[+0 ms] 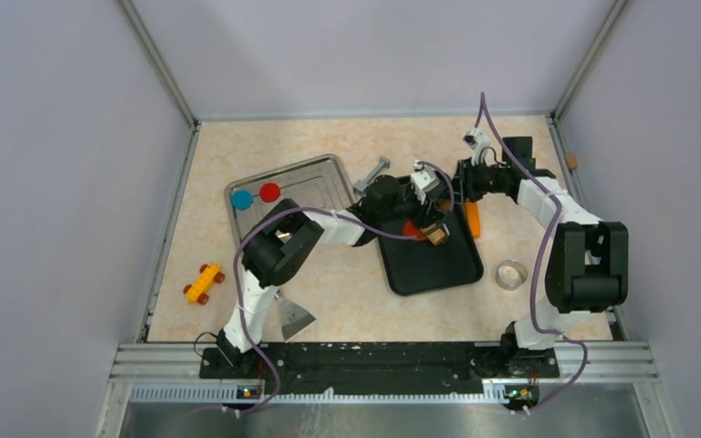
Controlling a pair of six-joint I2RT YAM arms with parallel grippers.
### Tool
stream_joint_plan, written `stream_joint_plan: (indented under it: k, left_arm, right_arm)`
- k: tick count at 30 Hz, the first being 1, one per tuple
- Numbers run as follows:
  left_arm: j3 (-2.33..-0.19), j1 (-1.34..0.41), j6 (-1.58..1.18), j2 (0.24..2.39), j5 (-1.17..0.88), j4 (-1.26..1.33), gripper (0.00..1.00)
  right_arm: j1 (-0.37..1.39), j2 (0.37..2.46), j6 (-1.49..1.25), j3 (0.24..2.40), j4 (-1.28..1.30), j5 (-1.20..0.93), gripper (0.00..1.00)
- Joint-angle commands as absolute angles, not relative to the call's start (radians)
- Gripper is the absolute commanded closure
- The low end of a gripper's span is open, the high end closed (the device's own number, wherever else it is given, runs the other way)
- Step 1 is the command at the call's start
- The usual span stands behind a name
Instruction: Roll out the dumpling wrappers from the dough
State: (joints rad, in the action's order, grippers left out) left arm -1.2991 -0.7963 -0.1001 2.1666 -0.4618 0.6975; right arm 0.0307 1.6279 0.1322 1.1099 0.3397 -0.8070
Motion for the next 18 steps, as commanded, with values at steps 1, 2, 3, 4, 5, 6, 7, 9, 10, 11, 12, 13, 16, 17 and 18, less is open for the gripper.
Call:
stream_joint_plan:
  k: [1,2,3,4,5,6,7,9,10,11,12,13,16,17,18]
  left_arm:
    - [-1.239,-0.767,-0.092,2.169,-0.446,0.571,1.00]
    - [-1.237,-0.765,-0.092,2.168,-0.446,0.571,1.00]
    - [-1.236,-0.763,-0.093,2.167,-0.446,0.571,1.00]
    - [-1.235,-0.762,-0.093,2.166,-0.448,0.569,1.00]
    - [-1.232,-0.760,-0.093,2.165,-0.449,0.567,1.00]
    - [-1.229,-0.760,-0.093,2.162,-0.451,0.566,1.00]
    - [-1.225,-0.758,-0.094,2.160,-0.453,0.566,1.00]
    - [-1.216,-0.758,-0.095,2.151,-0.457,0.565,1.00]
    - [-1.211,-0.758,-0.096,2.146,-0.459,0.563,1.00]
    - [-1.204,-0.758,-0.098,2.141,-0.461,0.562,1.00]
    - [-1.197,-0.757,-0.099,2.135,-0.463,0.560,1.00]
    - [-1.188,-0.757,-0.099,2.128,-0.463,0.560,1.00]
    - [-1.160,-0.755,-0.101,2.109,-0.463,0.560,1.00]
    - [-1.153,-0.755,-0.103,2.104,-0.465,0.560,1.00]
    - [-1.147,-0.755,-0.105,2.100,-0.466,0.559,1.00]
  right_arm:
    - [0.071,1.680,0.200,1.050,0.398,-0.779,1.00]
    - [0.071,1.682,0.201,1.048,0.399,-0.777,1.00]
    - [0.071,1.682,0.202,1.047,0.398,-0.777,1.00]
    - [0.071,1.684,0.204,1.045,0.399,-0.776,1.00]
    - [0.071,1.685,0.204,1.043,0.398,-0.775,1.00]
    - [0.071,1.686,0.205,1.042,0.400,-0.777,1.00]
    - [0.071,1.687,0.206,1.043,0.401,-0.781,1.00]
    - [0.071,1.684,0.208,1.042,0.405,-0.796,1.00]
    - [0.072,1.686,0.209,1.040,0.406,-0.802,1.00]
    - [0.073,1.687,0.210,1.036,0.406,-0.806,1.00]
    - [0.074,1.689,0.207,1.031,0.405,-0.809,1.00]
    - [0.076,1.690,0.202,1.025,0.401,-0.816,1.00]
    - [0.092,1.690,0.195,1.012,0.396,-0.819,1.00]
    - [0.098,1.686,0.193,1.007,0.392,-0.816,1.00]
    - [0.102,1.685,0.190,1.005,0.390,-0.815,1.00]
